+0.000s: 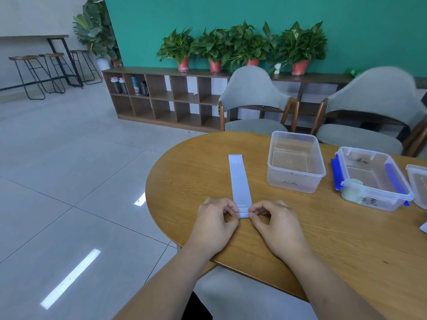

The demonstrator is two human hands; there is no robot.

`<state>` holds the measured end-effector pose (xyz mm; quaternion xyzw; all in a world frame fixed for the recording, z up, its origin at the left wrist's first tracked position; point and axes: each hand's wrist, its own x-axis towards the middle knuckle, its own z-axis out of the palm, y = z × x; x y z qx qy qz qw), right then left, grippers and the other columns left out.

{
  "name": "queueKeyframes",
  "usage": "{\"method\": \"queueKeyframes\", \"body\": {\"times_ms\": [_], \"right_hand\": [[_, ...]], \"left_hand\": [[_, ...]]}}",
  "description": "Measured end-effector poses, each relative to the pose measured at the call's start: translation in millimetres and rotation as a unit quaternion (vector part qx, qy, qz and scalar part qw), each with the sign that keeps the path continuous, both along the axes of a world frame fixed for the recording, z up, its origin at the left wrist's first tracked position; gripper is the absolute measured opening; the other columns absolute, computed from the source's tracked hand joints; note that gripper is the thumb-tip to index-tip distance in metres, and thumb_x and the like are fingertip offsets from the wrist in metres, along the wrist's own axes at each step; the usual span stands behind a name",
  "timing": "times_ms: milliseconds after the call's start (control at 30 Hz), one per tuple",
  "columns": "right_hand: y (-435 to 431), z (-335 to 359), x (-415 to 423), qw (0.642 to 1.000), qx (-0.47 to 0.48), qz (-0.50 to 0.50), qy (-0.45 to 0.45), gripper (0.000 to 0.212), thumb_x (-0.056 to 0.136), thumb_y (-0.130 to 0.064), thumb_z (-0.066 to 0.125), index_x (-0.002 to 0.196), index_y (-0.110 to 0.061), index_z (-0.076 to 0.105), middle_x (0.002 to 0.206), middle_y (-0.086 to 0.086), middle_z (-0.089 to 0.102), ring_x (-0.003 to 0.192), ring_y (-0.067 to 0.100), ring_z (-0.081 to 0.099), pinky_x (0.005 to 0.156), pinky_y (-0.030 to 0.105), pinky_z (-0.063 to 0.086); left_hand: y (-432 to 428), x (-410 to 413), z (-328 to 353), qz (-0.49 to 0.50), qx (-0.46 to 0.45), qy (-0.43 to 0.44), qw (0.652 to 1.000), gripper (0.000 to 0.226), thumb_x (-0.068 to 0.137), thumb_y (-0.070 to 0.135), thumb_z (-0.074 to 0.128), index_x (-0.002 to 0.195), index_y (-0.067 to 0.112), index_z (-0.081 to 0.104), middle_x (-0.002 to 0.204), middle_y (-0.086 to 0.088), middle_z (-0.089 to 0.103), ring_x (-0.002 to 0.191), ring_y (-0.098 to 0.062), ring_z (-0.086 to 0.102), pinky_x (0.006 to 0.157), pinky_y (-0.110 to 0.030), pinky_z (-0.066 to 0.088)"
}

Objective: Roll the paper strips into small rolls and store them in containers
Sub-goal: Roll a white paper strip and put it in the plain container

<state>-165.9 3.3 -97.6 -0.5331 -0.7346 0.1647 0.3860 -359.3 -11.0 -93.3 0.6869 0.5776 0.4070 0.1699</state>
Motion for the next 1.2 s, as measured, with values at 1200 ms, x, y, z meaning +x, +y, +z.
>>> {"method": "queueKeyframes", "body": {"times_ms": [1200], "right_hand": [[4,-8,-1,0.995,0.010,-0.070,-0.065,0.004,0.083,-0.037,0.079,0.084,-0.039,0.076,0.089,-0.021,0.058,0.094,0.009,0.051,0.086,0.042,0.050]], "left_hand": [[2,3,-3,0.055,0.016,0.045,0.997,0.004,0.083,0.032,0.079,0.083,0.036,0.077,0.081,0.018,0.058,0.096,-0.005,0.048,0.089,-0.025,0.042]]}}
